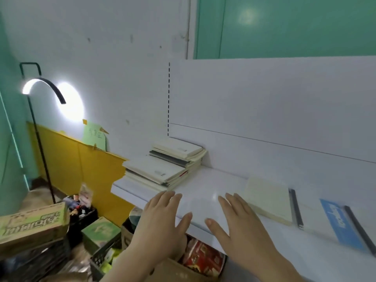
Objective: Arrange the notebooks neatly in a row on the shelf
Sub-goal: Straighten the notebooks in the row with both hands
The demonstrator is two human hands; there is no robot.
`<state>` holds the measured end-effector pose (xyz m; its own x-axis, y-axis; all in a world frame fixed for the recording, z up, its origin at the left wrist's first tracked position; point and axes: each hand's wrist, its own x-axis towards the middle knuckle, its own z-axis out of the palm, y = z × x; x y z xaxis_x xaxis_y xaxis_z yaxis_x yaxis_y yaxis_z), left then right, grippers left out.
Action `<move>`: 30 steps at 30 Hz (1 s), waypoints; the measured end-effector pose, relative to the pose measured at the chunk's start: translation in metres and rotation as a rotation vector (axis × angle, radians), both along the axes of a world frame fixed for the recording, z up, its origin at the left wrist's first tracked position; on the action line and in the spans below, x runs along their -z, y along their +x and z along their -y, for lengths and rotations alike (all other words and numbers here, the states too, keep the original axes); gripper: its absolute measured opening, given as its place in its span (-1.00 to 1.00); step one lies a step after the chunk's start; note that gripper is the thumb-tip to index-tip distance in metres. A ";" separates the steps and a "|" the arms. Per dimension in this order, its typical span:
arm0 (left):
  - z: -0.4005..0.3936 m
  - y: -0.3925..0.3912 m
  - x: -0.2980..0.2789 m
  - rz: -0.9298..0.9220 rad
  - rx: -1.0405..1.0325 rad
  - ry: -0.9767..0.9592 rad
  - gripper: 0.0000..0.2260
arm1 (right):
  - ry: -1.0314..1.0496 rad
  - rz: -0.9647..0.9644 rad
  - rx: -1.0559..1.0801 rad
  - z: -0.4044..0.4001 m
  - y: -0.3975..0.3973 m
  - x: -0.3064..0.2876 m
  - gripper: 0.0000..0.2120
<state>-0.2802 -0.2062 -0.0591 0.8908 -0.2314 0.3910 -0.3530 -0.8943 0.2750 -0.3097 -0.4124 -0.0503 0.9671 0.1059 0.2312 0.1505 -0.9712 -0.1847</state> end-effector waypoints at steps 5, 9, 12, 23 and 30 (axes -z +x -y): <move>-0.061 0.050 0.012 -0.022 -0.060 -0.042 -0.43 | 0.028 0.001 -0.085 -0.063 0.062 0.001 -0.25; -0.092 0.097 0.013 -0.001 -0.092 -0.052 -0.45 | 0.051 0.050 -0.128 -0.098 0.120 0.004 -0.25; -0.109 0.135 0.010 0.024 -0.098 -0.007 -0.46 | 0.041 0.056 -0.157 -0.120 0.156 0.003 -0.24; -0.147 0.218 0.012 0.054 0.107 -0.035 -0.48 | -0.079 0.120 -0.117 -0.153 0.206 -0.014 -0.64; -0.169 0.236 -0.015 0.228 0.254 -0.487 -0.37 | 0.381 0.363 0.131 -0.170 0.180 -0.047 -0.67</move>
